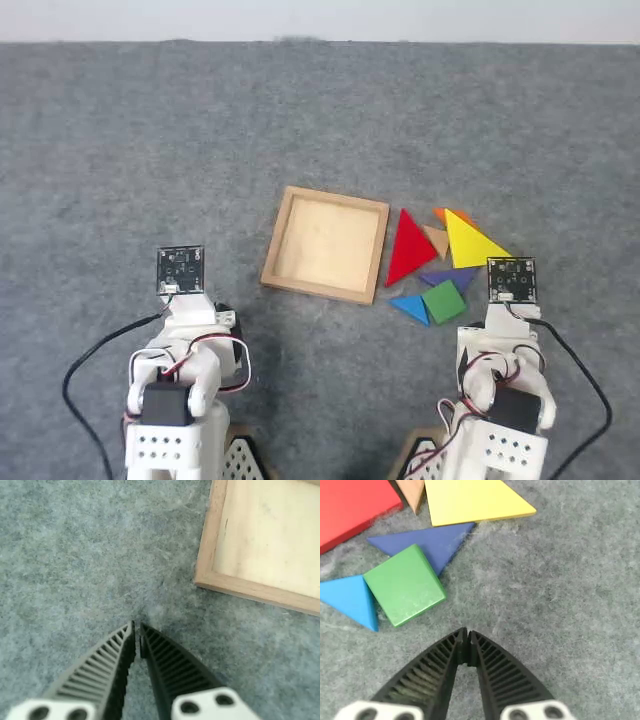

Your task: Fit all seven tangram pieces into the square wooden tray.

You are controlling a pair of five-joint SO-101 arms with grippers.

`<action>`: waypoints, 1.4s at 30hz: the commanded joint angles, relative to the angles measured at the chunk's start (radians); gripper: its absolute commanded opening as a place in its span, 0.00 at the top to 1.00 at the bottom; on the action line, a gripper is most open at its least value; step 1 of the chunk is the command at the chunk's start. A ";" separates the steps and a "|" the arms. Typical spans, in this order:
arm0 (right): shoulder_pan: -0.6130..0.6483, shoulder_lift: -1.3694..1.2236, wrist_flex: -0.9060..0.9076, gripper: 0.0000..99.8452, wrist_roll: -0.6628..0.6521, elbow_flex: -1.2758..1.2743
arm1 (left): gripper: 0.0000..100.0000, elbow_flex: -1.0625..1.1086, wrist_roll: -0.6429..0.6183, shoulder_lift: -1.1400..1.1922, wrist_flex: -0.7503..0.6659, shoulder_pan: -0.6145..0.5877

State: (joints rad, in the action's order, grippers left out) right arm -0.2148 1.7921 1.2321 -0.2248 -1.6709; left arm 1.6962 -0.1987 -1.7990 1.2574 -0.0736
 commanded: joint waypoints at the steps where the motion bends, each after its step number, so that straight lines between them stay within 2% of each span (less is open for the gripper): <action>1: -0.008 0.022 0.007 0.98 -0.008 -0.014 | 0.99 -0.013 0.015 -0.020 0.005 -0.006; 42: -0.008 0.022 0.007 0.98 -0.008 -0.014 | 0.99 -0.013 0.015 -0.020 0.005 -0.006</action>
State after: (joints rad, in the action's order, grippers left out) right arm -0.2148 1.7921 1.2321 -0.2248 -1.6709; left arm 1.6962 -0.1987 -1.7990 1.2574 -0.0736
